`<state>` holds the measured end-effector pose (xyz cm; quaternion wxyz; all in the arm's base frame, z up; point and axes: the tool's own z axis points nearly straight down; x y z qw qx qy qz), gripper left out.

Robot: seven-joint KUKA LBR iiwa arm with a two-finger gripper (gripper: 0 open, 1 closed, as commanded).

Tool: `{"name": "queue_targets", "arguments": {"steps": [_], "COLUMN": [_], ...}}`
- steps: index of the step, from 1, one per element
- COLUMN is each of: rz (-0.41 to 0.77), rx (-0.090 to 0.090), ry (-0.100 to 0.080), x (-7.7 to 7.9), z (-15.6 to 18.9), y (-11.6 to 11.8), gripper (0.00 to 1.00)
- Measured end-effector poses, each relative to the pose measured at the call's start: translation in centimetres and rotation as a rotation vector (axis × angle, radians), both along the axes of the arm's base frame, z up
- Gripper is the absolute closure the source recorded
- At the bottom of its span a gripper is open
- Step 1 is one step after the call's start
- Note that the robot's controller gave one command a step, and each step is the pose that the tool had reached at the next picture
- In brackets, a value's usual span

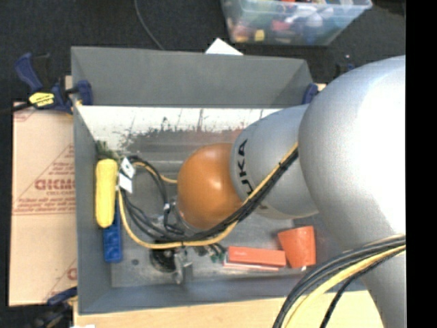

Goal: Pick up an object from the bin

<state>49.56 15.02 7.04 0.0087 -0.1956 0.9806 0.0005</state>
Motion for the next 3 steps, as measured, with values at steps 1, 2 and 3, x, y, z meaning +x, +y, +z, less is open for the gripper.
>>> {"name": "queue_targets", "arguments": {"steps": [1,2,3], "rz": [0.048,0.047,0.045], "rx": [-0.001,-0.001,0.0], "ry": [0.012,0.012,0.012], "x": [1.35,1.35,1.36], "z": [0.12,0.12,0.15], "y": [-0.55,-0.55,-0.55], "gripper": [1.0,1.0,1.0]}}
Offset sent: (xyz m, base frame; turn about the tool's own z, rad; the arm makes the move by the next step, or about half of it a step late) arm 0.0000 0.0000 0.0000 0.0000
